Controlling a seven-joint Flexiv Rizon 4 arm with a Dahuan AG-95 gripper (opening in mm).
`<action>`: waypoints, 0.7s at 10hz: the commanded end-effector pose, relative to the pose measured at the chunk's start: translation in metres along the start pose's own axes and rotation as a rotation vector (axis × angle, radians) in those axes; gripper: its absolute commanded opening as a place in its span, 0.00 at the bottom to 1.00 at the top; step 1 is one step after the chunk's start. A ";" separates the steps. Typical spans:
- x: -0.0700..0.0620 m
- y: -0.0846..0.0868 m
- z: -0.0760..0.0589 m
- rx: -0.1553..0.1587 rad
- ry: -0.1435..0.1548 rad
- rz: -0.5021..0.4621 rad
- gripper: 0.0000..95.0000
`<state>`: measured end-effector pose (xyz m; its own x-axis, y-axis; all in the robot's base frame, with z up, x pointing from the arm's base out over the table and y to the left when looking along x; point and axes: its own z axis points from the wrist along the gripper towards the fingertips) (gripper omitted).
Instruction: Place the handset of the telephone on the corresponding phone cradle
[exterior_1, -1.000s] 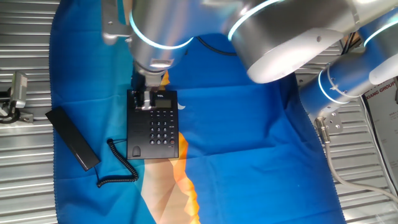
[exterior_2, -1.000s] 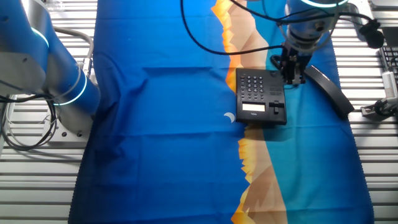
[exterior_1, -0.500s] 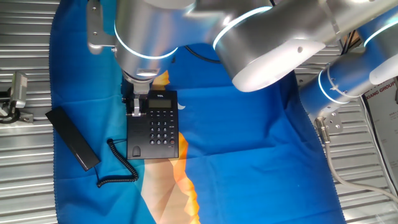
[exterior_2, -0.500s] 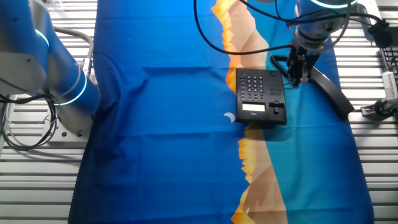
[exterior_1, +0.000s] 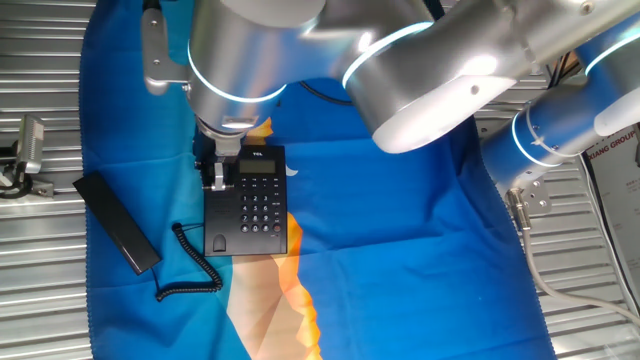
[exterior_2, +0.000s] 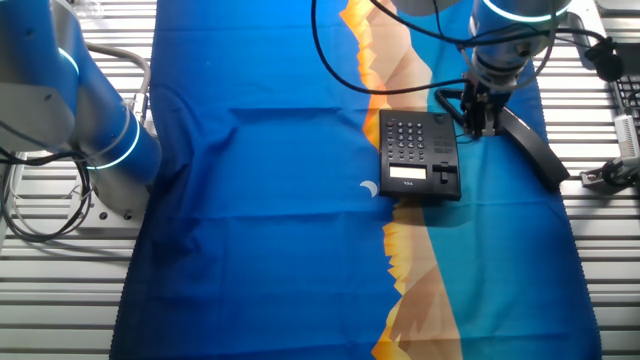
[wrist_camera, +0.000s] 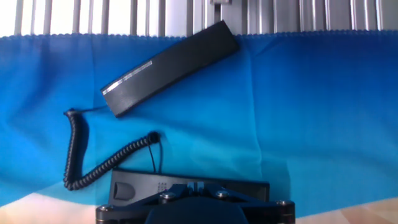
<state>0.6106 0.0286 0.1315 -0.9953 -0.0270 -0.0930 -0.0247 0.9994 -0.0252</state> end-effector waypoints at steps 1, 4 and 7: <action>-0.001 -0.001 0.003 0.003 0.008 0.001 0.00; 0.000 0.002 0.004 0.000 0.010 0.010 0.00; 0.004 0.005 0.010 0.000 0.000 0.022 0.00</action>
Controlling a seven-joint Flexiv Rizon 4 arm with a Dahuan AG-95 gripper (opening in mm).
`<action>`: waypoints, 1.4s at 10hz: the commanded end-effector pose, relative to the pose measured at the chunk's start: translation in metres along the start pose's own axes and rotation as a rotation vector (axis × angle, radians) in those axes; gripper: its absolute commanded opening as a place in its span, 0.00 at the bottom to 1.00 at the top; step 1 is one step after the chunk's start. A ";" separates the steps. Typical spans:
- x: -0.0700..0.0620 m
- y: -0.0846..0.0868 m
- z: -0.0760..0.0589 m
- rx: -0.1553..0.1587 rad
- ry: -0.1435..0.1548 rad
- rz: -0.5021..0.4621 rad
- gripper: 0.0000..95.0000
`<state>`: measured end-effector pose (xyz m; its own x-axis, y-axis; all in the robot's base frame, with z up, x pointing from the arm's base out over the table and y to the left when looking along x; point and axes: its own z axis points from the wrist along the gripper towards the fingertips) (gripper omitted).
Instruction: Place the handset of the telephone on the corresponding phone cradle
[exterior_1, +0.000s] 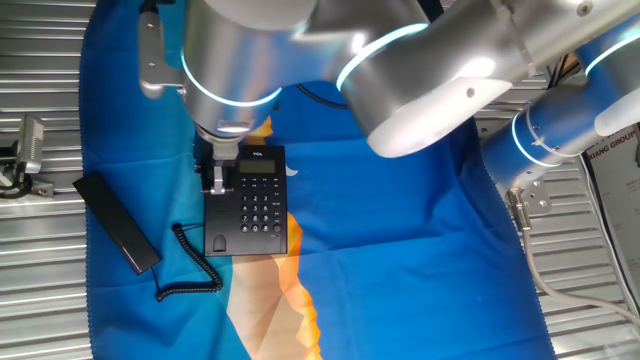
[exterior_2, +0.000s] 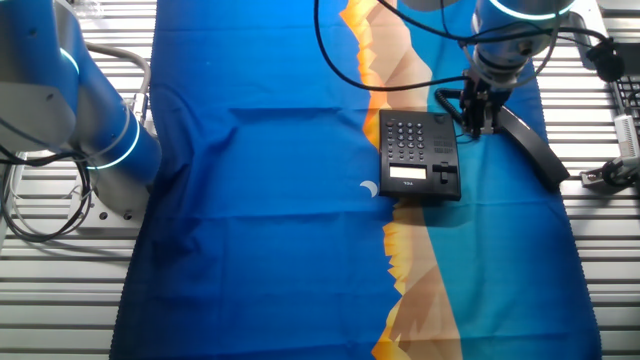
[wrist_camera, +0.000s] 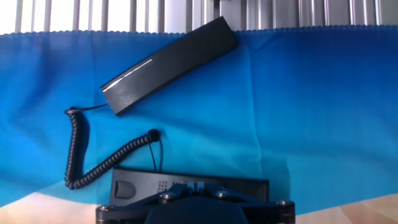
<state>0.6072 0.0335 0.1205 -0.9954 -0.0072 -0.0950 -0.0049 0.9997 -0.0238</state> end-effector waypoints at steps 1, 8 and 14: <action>-0.002 0.002 -0.002 0.003 -0.003 0.004 0.00; -0.004 0.004 -0.005 0.000 0.002 -0.006 0.00; -0.003 0.008 -0.004 -0.007 0.008 -0.017 0.00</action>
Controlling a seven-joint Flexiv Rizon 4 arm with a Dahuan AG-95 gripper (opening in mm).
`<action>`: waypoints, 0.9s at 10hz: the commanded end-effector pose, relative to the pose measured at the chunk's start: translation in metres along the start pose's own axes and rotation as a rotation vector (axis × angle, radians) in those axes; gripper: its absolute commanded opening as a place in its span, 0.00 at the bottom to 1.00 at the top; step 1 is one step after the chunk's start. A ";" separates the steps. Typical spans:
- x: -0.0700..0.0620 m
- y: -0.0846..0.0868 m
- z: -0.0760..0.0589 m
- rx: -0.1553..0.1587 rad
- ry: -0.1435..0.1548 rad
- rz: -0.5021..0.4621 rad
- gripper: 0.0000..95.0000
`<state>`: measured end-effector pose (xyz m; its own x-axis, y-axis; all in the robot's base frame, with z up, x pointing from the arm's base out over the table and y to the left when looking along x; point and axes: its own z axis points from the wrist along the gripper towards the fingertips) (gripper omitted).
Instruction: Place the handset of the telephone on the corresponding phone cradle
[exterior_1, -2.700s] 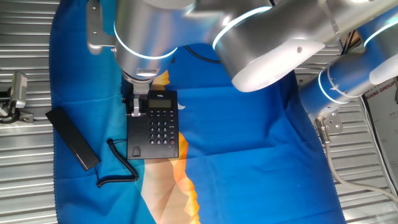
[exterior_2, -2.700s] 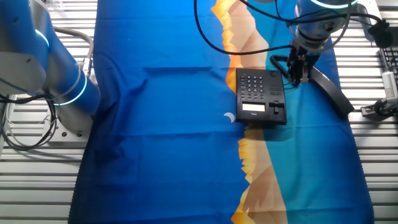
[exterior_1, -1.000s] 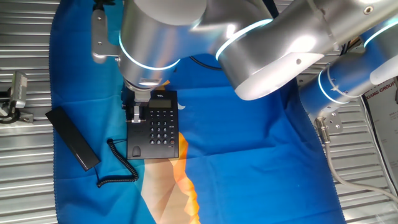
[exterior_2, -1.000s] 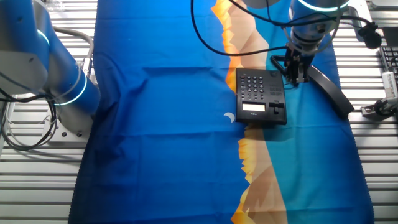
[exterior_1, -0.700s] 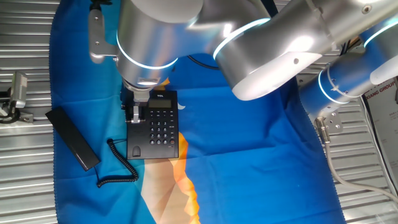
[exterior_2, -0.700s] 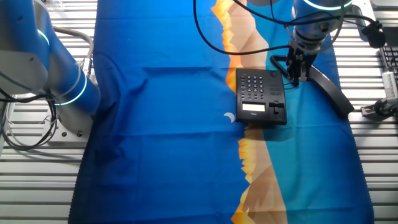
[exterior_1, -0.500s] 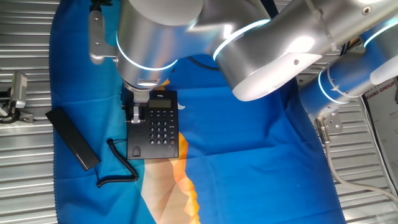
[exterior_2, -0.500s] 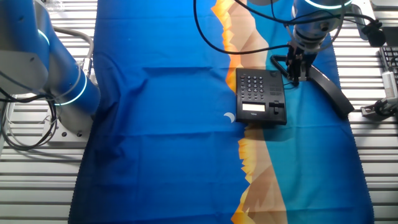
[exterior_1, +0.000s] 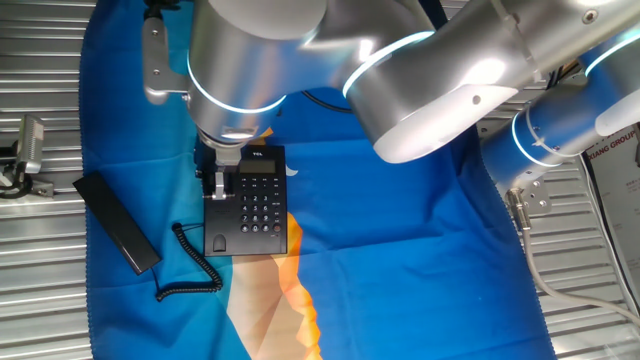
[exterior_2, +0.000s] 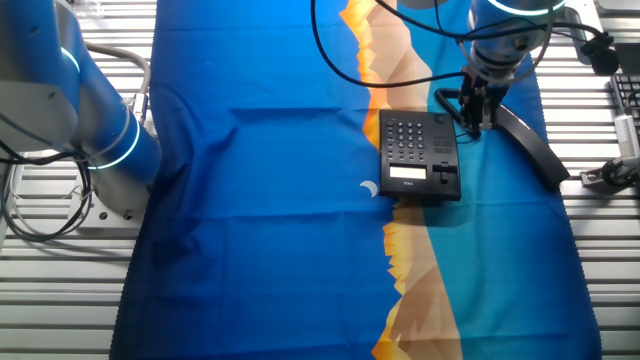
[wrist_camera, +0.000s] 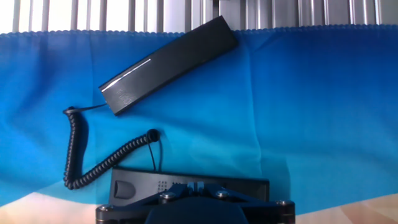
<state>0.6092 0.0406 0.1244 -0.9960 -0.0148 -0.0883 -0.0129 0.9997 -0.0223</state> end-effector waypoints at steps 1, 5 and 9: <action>-0.001 0.002 0.000 -0.003 0.004 -0.019 0.00; -0.001 0.002 0.001 0.000 -0.010 -0.008 0.00; -0.001 0.002 0.001 0.016 -0.021 0.017 0.00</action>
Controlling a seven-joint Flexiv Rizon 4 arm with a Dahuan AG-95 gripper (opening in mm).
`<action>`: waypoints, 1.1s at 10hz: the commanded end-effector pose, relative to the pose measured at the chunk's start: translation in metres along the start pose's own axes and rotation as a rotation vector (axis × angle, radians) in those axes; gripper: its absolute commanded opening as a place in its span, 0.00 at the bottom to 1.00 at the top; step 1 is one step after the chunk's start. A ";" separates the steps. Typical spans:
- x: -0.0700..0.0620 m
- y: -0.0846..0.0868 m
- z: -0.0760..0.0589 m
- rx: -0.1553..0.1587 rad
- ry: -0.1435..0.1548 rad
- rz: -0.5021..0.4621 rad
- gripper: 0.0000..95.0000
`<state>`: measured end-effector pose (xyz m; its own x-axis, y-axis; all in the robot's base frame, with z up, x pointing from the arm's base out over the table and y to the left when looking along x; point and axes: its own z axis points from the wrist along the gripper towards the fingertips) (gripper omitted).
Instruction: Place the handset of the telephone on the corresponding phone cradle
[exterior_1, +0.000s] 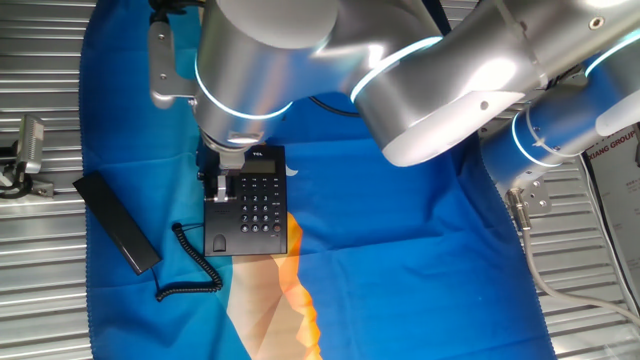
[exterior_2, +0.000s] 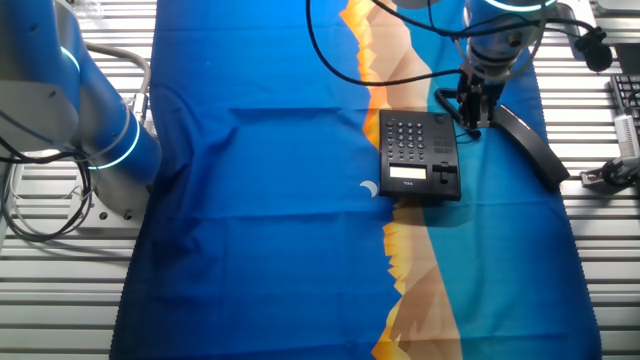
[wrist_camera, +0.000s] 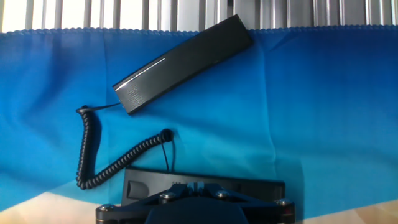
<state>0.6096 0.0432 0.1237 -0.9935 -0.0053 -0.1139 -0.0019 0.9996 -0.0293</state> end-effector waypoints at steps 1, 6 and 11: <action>0.000 0.000 0.000 0.018 0.007 0.013 0.00; 0.000 0.000 0.000 0.064 0.050 0.064 0.00; 0.000 0.000 0.000 0.007 0.077 -0.038 0.00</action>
<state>0.6113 0.0430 0.1234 -0.9999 -0.0001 -0.0152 0.0007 0.9984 -0.0562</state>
